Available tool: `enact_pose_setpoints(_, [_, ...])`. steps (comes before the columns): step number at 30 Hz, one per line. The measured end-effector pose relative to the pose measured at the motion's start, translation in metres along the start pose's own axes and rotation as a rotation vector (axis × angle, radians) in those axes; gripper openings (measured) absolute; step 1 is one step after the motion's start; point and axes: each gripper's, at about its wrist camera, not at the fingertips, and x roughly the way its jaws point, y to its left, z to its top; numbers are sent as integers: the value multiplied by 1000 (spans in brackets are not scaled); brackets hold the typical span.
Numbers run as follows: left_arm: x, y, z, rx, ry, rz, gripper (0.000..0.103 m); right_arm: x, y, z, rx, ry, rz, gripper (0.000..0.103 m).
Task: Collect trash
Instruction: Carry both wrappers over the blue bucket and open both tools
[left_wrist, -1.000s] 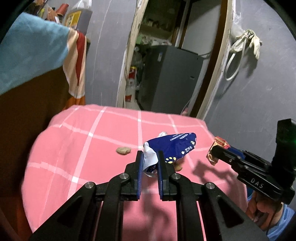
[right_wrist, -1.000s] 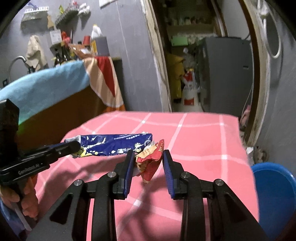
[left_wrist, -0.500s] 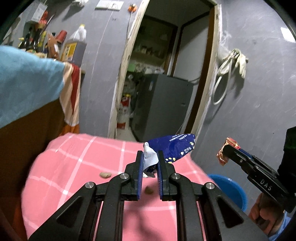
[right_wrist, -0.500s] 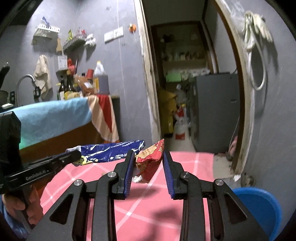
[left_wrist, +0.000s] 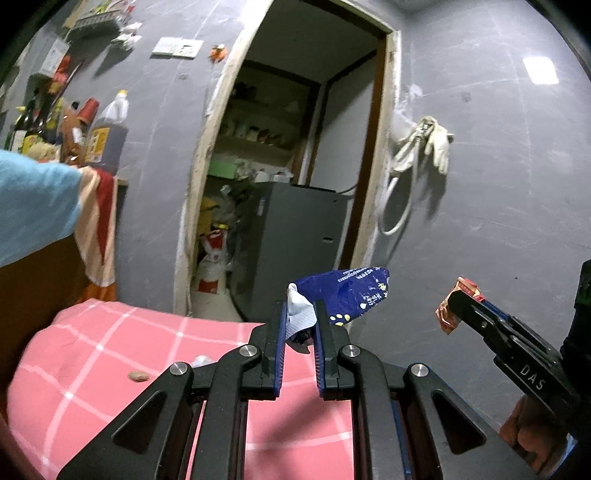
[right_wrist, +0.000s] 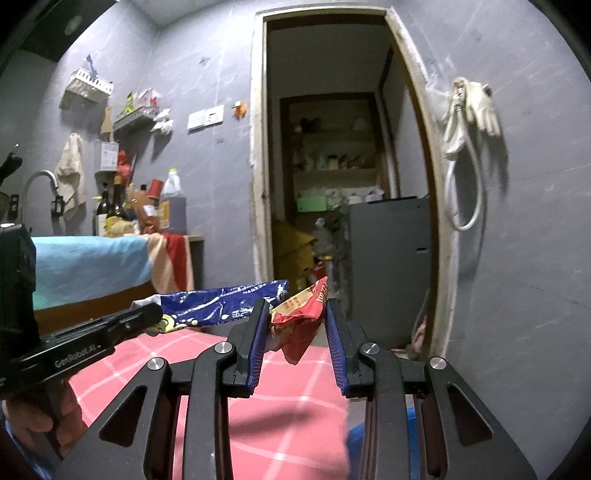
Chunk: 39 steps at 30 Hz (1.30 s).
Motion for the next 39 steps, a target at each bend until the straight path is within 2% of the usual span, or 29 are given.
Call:
enact_pose_setpoints(6, [11,-33,-8,33,-3,-31,11,-15,-28,-6,7,-13,-64,29])
enact_pose_setpoints(12, [31,-58,-20,51,49,-47,11,-21,-52,-20,34,11,-108,29])
enact_pose_setpoints(24, [78,-87,-56,70,201,-72,11,-19,-95,-55,115,107,-176,29])
enact_pose_setpoints(34, [121,-104,-87,95,389,-94,11,-12,-121,-84,189,207,-214,30])
enact_pose_setpoints(39, [135,-107,-100,108,451,-98,11,-7,-129,-97,215,266,-223,31])
